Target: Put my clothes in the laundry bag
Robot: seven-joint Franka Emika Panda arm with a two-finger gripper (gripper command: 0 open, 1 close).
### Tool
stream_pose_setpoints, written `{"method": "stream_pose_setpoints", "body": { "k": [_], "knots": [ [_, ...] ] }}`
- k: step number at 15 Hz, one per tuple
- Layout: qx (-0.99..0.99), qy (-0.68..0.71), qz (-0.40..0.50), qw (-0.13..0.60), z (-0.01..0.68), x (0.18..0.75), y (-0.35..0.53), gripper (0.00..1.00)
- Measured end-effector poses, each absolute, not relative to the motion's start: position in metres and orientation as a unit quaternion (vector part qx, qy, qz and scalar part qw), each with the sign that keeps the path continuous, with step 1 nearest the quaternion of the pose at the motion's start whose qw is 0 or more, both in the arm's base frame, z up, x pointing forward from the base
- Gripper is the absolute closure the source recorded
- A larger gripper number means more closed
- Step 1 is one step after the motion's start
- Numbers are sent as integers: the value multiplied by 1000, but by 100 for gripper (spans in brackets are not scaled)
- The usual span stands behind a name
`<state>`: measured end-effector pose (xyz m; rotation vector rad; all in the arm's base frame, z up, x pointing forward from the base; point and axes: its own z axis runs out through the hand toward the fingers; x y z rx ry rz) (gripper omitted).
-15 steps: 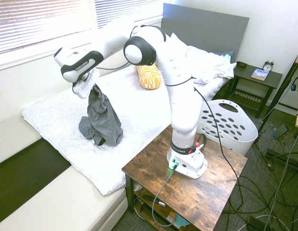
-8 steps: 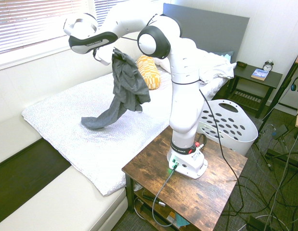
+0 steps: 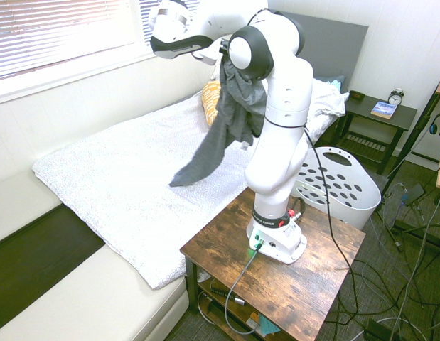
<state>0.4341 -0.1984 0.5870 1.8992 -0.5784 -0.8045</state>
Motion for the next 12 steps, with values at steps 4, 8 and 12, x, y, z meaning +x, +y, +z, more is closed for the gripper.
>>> {"method": "stream_pose_setpoints", "body": {
  "k": [4,8,12],
  "knots": [
    [745,-248,-398,475,564,362,-247,100],
    [703,-266,-472,460,519,273,-310,100],
    [687,-281,-506,440,455,213,-335,100]
  ]
}}
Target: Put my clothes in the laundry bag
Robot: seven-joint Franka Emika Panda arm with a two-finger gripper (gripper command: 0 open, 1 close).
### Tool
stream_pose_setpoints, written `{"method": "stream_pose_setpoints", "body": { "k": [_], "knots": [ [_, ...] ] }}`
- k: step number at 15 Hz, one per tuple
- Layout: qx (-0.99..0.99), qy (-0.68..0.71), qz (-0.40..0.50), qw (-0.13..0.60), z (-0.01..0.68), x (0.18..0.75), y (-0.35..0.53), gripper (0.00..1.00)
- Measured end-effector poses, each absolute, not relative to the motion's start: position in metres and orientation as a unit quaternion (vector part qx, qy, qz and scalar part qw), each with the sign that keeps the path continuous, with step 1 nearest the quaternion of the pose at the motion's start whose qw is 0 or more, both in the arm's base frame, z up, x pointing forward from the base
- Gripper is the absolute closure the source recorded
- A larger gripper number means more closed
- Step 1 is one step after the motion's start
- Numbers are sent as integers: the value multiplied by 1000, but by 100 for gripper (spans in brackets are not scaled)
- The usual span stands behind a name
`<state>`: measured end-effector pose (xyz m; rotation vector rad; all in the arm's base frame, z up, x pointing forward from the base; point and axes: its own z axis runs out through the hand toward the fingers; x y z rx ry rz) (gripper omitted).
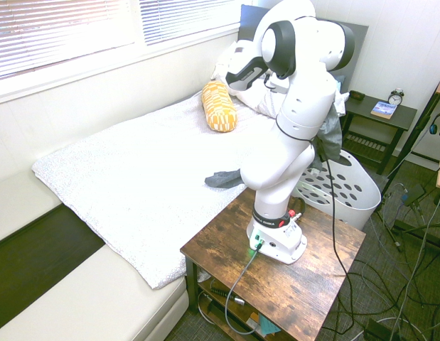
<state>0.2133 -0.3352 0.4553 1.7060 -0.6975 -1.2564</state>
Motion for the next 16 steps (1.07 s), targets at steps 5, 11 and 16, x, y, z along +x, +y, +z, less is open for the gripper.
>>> {"method": "stream_pose_setpoints", "body": {
  "k": [5,11,16],
  "knots": [
    [690,-304,-511,412,365,168,-338,100],
    [695,-334,-478,421,303,153,-361,0],
    [700,-344,-458,427,255,137,-378,0]
  ]
}}
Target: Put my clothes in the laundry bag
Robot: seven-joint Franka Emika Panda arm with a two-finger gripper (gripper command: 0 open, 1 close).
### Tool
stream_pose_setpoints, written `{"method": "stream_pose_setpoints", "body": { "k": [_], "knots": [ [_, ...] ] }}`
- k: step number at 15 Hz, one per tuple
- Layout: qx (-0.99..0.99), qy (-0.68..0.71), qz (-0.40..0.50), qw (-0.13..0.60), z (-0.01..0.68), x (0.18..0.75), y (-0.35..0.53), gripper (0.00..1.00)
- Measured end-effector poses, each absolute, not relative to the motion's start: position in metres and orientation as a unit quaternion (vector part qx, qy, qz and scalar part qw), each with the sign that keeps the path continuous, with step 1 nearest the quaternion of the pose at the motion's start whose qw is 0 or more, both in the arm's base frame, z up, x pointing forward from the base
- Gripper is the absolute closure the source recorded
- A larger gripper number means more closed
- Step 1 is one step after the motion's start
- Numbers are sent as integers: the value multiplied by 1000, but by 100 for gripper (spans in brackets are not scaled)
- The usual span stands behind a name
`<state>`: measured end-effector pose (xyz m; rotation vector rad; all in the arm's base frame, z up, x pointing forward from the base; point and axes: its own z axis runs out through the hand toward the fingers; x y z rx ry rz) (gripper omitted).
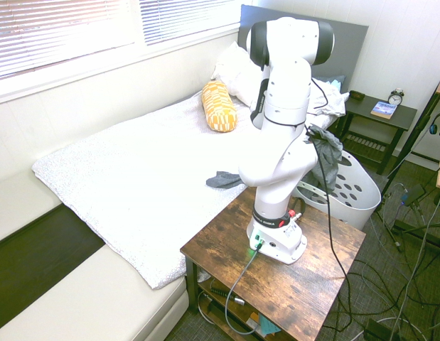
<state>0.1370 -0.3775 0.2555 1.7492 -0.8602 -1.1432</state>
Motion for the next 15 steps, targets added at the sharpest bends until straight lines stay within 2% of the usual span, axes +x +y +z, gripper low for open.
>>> {"method": "stream_pose_setpoints", "body": {
  "k": [10,12,15],
  "knots": [
    [708,-342,-440,434,241,133,-392,0],
    [736,-348,-402,419,236,149,-391,0],
    [775,-325,-329,431,230,211,-363,0]
  ]
}}
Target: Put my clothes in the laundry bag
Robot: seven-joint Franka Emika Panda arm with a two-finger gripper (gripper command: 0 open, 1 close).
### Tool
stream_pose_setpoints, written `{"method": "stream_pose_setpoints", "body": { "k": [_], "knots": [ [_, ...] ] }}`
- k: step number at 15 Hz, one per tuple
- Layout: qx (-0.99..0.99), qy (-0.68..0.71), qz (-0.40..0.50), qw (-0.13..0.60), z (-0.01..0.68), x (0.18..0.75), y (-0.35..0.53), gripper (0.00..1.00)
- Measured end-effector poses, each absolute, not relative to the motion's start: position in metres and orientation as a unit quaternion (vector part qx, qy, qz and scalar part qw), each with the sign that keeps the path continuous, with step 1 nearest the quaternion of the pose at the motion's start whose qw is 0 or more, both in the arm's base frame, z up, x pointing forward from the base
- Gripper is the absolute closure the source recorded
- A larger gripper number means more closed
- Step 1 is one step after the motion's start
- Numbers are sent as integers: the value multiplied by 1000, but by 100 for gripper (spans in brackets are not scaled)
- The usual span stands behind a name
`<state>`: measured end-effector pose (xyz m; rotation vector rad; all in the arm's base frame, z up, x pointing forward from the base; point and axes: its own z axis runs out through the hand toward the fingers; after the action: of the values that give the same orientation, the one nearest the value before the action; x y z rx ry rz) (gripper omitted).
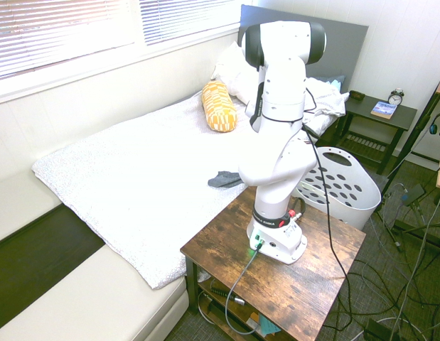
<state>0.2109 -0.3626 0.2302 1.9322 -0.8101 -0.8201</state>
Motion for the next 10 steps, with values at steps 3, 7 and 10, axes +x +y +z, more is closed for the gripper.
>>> {"method": "stream_pose_setpoints", "body": {
  "k": [3,7,10],
  "knots": [
    [808,-286,-288,426,228,279,-303,0],
    [832,-267,-270,404,187,304,-259,0],
    [846,-282,-253,376,134,309,-248,0]
  ]
}}
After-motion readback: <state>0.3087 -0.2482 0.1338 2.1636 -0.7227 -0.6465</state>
